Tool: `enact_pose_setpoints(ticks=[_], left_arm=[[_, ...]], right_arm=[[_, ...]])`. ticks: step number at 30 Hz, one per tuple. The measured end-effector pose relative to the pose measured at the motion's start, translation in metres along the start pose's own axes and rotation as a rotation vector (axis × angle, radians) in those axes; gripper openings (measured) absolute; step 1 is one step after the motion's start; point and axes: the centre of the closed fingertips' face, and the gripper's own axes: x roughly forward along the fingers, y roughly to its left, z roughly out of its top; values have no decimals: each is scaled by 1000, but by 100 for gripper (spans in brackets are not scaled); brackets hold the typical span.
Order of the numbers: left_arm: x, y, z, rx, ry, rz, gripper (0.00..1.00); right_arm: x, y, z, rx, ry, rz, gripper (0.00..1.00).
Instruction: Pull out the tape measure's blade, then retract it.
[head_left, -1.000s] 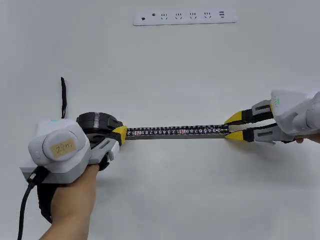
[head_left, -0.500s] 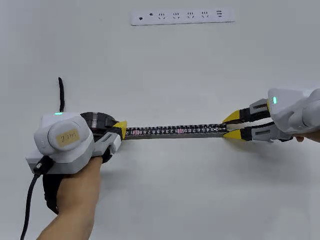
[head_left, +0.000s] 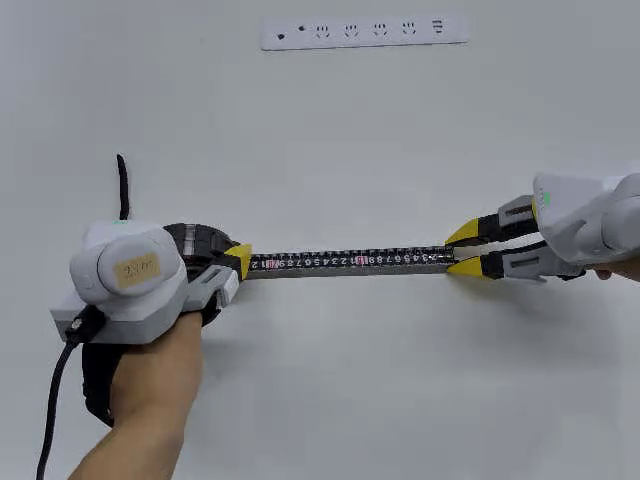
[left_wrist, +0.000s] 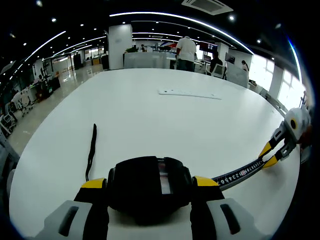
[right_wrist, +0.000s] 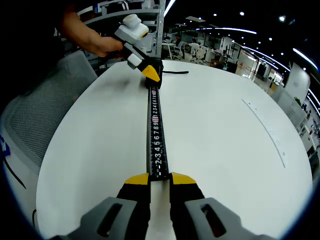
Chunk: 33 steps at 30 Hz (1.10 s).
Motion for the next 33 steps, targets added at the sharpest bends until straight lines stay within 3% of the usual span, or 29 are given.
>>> enact_pose_setpoints(ticks=[33], left_arm=[[0, 1, 1, -36, 17, -26, 63]], right_arm=[[1, -2, 10, 1, 0, -7, 12]])
